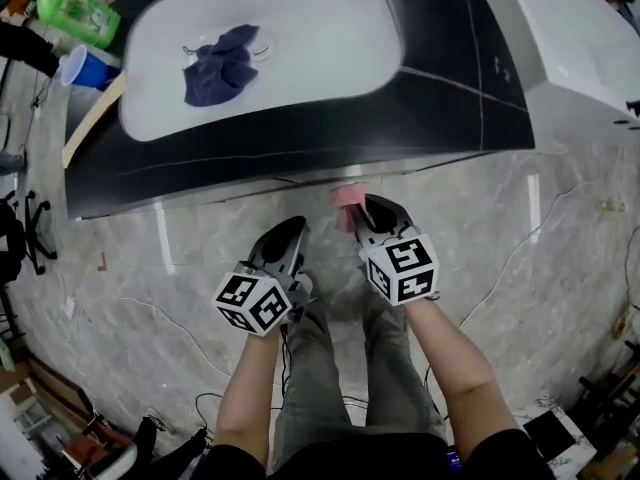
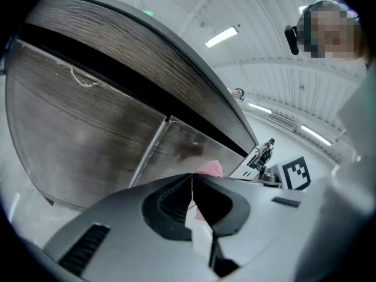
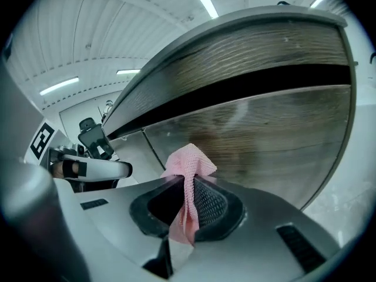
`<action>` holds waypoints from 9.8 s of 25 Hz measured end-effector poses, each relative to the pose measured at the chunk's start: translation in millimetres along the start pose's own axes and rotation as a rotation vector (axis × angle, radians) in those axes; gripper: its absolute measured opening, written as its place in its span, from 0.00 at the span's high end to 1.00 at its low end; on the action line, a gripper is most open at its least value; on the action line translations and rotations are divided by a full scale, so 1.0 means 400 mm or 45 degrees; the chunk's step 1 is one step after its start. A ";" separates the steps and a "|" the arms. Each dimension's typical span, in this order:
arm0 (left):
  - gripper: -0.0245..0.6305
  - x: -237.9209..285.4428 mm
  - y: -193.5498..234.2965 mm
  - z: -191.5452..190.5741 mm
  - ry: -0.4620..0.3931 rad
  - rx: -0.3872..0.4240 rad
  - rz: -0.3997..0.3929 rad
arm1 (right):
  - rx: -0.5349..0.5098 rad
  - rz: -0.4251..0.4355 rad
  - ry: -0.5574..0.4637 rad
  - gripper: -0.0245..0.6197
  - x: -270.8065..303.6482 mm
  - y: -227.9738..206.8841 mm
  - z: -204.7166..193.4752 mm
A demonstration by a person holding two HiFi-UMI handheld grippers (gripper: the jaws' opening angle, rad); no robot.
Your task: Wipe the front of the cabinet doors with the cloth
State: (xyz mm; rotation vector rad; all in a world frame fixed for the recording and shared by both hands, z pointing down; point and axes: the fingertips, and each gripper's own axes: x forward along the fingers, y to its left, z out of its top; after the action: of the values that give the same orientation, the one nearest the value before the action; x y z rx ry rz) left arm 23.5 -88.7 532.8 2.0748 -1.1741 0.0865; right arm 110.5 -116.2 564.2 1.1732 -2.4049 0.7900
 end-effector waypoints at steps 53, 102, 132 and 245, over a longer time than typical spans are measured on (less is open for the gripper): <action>0.95 0.275 -0.213 -0.114 0.131 0.092 -0.114 | 0.045 -0.186 -0.016 0.88 -0.138 -0.403 -0.029; 0.95 0.075 0.097 -0.098 0.117 0.047 0.065 | -0.057 -0.003 0.187 0.88 0.163 -0.083 -0.128; 0.95 0.385 -0.197 -0.213 0.229 0.098 -0.092 | 0.129 -0.224 0.113 0.88 -0.098 -0.492 -0.164; 0.95 -0.367 -0.405 0.251 0.044 0.344 -0.158 | 0.010 -0.087 -0.287 0.88 -0.501 0.385 0.303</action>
State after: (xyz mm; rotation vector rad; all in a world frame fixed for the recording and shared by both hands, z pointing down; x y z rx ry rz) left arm 33.9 3.2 310.8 2.3675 -1.0570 0.2325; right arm 98.6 7.4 313.1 1.4077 -2.5250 0.6787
